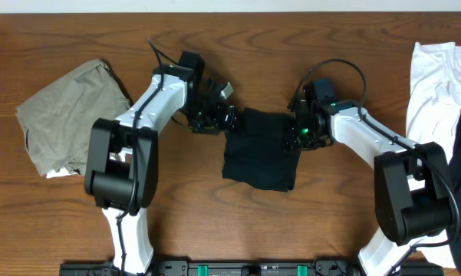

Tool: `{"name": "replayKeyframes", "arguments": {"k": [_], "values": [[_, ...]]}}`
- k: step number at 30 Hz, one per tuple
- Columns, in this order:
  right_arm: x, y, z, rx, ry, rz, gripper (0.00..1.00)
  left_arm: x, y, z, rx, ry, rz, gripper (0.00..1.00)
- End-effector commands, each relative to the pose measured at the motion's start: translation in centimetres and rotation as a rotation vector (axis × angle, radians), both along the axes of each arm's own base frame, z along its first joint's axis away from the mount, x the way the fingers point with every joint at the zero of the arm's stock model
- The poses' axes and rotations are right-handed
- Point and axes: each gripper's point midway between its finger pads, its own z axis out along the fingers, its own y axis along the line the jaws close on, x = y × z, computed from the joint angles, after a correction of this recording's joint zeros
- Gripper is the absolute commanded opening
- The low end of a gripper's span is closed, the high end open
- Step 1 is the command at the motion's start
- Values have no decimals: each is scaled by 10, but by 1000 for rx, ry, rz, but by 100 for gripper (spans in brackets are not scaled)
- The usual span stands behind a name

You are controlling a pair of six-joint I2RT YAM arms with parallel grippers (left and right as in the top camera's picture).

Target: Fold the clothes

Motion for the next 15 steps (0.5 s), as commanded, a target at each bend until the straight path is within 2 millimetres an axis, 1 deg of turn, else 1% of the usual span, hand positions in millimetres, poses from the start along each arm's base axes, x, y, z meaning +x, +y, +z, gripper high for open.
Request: {"name": "replayKeyframes", "arguments": {"k": [1, 4, 7, 9, 15], "values": [[-23, -25, -50, -146, 104, -6, 29, -9, -3, -22, -18, 68, -10, 87], [-23, -25, -50, -146, 104, -6, 29, -11, -12, -35, -74, 118, -5, 88], [-23, -25, -50, -146, 104, -6, 29, -17, -24, -43, -141, 172, -8, 87], [-23, -25, -50, -146, 104, -6, 29, -22, -30, -48, -149, 192, -20, 87], [-23, -25, -50, -146, 104, -6, 30, -28, -50, -48, -182, 171, -67, 86]]}}
